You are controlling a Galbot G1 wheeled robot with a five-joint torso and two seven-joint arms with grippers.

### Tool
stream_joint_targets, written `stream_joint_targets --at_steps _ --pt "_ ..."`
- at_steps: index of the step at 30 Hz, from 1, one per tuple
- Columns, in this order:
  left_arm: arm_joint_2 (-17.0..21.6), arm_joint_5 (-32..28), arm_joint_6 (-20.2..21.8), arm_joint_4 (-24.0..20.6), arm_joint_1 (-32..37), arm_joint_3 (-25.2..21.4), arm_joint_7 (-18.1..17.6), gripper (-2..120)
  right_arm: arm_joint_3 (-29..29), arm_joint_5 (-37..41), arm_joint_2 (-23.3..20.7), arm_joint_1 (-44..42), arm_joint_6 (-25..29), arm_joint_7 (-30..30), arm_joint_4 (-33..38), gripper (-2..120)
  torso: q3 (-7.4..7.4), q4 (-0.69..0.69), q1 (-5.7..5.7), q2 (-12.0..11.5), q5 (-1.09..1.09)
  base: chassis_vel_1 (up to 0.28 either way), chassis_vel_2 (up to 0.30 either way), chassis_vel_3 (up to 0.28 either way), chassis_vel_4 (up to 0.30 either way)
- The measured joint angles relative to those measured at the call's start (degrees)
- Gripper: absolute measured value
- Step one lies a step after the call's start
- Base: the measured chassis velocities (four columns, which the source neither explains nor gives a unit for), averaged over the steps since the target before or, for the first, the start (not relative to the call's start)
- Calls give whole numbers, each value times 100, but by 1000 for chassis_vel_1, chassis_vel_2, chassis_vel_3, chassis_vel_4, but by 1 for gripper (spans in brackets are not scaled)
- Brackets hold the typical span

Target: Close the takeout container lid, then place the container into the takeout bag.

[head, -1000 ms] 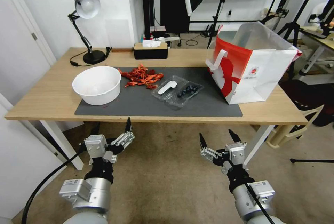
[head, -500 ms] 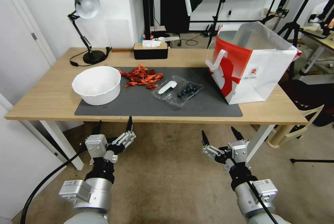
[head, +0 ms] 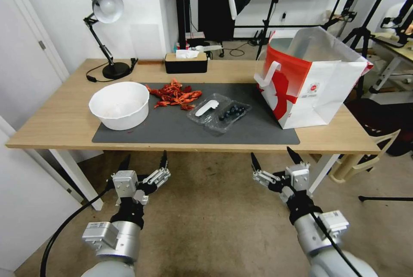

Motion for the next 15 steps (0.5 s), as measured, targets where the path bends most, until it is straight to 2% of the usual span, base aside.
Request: stream_joint_targets --at_steps 7,9,15 --pt "-130 97 -86 67 25 -52 1 100 -273 292 -470 704 -53 16 -473 100 0 -1 0 0 -1 0 0 0 0" --pt "-223 167 -121 129 40 -66 1 100 -528 309 -604 1152 -196 93 -809 100 0 -1 0 0 0 0 0 0 0" --pt "-349 223 -168 222 48 -123 -8 100 -1167 76 -656 1943 -664 461 -1272 100 0 0 0 0 0 0 0 0 0"
